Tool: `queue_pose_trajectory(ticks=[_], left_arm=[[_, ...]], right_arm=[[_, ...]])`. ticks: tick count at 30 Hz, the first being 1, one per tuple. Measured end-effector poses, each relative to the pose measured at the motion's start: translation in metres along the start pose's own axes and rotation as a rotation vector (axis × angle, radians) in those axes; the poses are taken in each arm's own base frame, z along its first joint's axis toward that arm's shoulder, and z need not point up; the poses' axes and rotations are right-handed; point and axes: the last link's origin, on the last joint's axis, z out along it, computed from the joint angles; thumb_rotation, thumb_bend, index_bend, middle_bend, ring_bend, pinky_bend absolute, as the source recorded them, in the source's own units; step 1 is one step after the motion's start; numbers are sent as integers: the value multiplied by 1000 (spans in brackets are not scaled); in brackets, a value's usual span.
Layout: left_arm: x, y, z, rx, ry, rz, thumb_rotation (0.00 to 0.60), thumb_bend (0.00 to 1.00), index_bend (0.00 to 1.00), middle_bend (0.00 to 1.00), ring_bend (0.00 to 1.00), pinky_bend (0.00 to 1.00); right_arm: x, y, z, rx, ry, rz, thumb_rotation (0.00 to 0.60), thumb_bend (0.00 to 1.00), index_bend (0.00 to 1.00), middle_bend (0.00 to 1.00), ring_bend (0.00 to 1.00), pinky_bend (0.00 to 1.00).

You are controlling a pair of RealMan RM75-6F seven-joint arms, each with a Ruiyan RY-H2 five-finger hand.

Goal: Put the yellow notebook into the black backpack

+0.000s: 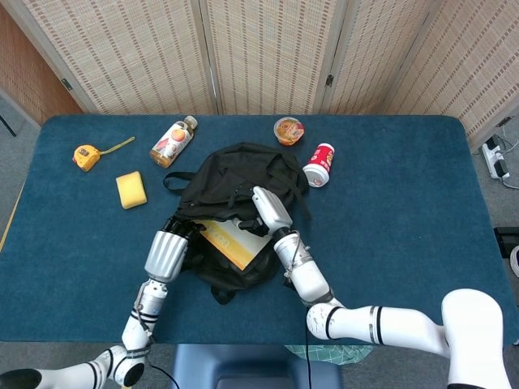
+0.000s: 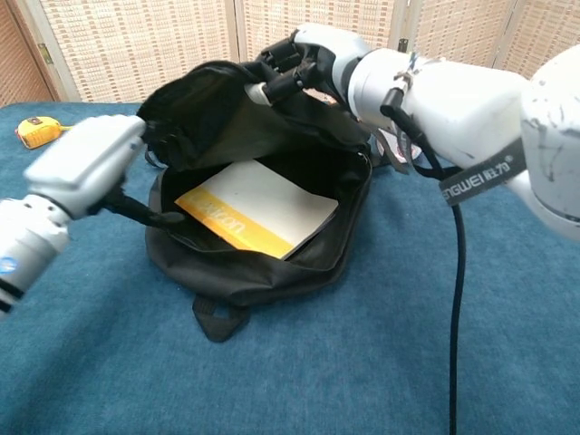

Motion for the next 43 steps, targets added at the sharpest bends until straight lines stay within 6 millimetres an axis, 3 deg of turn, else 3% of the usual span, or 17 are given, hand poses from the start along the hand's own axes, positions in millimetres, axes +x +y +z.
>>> queue_pose_trajectory(ticks=[4,6,8,10,12,16,18,20,22,24,29,32,35,37,39,43], left_arm=[[25,-20,-15,17,8,-16,600,9,448,516,448,332],[36,-28,-21,31,4,-22,600,9,450,516,449,335],[48,-40,-28,55,-6,-21,600,9,451,516,448,335],[58,-52,-35,90,-21,-17,600,8,450,516,448,335],[64,-64,-40,127,-38,-9,600,9,448,514,447,336],[71,-88,-48,205,-74,-7,600,9,445,513,447,343],[73,-98,-53,235,-81,3,600,10,442,510,447,345],[77,-109,-58,271,-84,14,600,9,439,507,445,345],[82,-118,-63,308,-81,16,600,19,436,505,443,345],[87,-125,-68,339,-77,17,600,81,438,503,443,344],[103,-143,-81,381,-43,73,600,164,463,501,432,336],[112,-156,-93,414,-35,120,600,162,442,475,403,313],[121,-162,-102,442,-48,140,600,159,406,429,358,273],[128,-166,-110,459,-66,166,600,155,382,394,324,243],[133,-168,-116,471,-84,193,600,146,358,362,295,221],[142,-166,-132,502,-123,206,600,137,336,342,276,208]], right_arm=[[-1,8,-4,-7,-21,1,600,702,657,335,269,58],[-3,10,-7,-4,-45,-8,600,586,450,266,224,58],[-5,14,-13,0,-88,-34,600,365,148,146,149,55],[-4,18,-20,4,-142,-75,600,162,1,42,80,48],[0,21,-27,12,-174,-114,599,84,0,9,49,41],[12,25,-44,45,-189,-152,599,78,0,8,48,40],[20,27,-51,55,-179,-147,600,94,0,29,57,41],[32,31,-60,65,-148,-164,600,190,14,95,83,51],[46,38,-68,69,-102,-198,600,289,132,166,116,75],[58,46,-77,68,-52,-238,600,383,345,255,179,166],[96,75,-115,39,113,-399,600,449,461,369,356,334],[121,97,-148,-6,204,-503,600,419,390,336,313,327],[144,118,-185,-72,268,-602,591,314,160,203,187,216],[157,132,-210,-130,294,-653,552,263,35,104,94,118],[168,142,-229,-181,305,-683,510,243,0,44,37,58],[184,158,-266,-259,356,-694,493,240,0,37,31,54]])
